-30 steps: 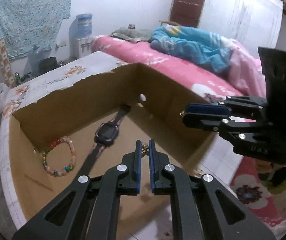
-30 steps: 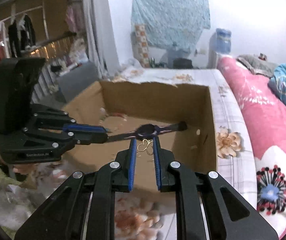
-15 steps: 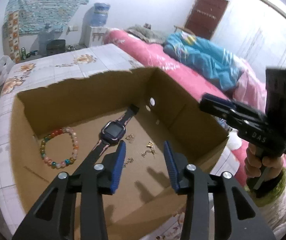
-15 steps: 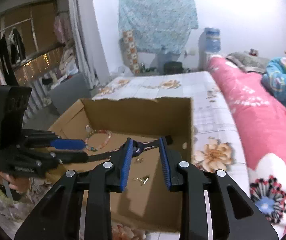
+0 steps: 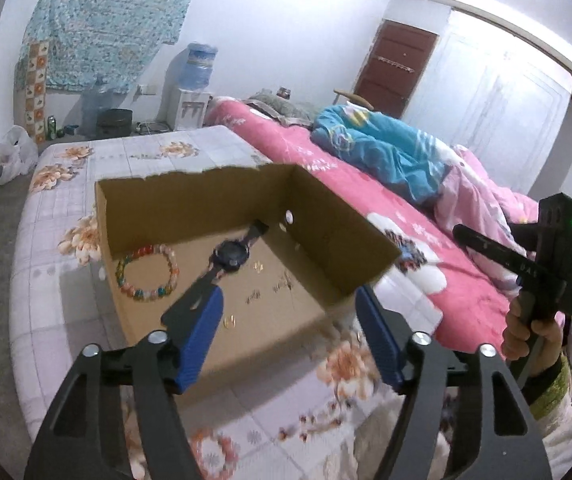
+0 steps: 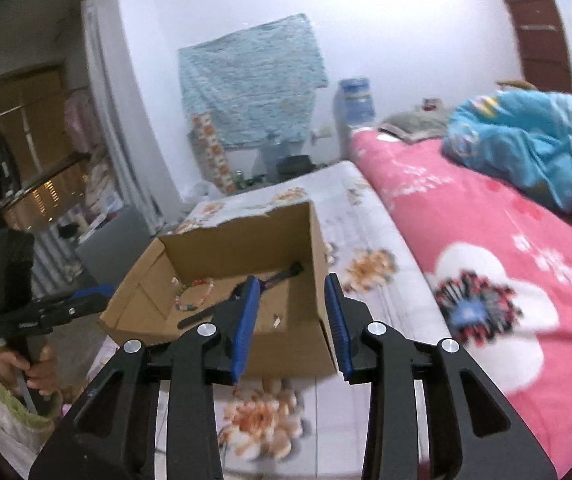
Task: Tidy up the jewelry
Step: 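Withdraw both tools from the box back over the table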
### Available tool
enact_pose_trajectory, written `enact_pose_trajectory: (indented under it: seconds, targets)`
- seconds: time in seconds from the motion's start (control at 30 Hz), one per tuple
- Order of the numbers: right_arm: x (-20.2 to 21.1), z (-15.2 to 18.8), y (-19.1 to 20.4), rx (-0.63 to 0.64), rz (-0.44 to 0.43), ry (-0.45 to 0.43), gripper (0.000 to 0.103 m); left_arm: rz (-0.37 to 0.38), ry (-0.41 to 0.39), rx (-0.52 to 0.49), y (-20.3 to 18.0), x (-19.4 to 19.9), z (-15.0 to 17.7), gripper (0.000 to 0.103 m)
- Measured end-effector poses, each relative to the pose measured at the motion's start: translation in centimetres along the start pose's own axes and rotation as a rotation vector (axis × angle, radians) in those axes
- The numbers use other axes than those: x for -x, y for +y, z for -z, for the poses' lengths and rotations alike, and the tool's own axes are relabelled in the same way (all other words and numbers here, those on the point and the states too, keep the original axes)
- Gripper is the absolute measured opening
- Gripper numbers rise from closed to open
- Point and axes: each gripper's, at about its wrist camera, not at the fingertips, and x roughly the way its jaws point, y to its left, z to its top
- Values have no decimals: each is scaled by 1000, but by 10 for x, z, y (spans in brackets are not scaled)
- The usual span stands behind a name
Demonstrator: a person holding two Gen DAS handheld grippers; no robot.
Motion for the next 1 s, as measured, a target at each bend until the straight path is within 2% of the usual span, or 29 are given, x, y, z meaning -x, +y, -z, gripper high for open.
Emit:
enact_pose_trajectory:
  seconds: [0.27,0.4,0.53,0.63,0.7,0.87,1.0]
  targets:
    - [0,46,15,-110,96,132,34,-94,28,-40,5,21,46,78]
    - [-3,58,26,-122,122,187,37,-173,34,-68,14,30,60,82]
    - [-9,69,39,-86,144,232,44,-204,32,-67,22,37,69,85]
    - [-20,76,48,-37,156,275,53,-215,58,-47,28,32,77,85]
    - [-31,84,50,-14,147,314,68,-212,86,-41,26,26,83,85]
    - [-59,108,50,51,161,418,72,-143,183,-67,-5,-8,97,85]
    - [-68,113,39,56,197,436,78,-126,224,-118,-32,-42,96,89]
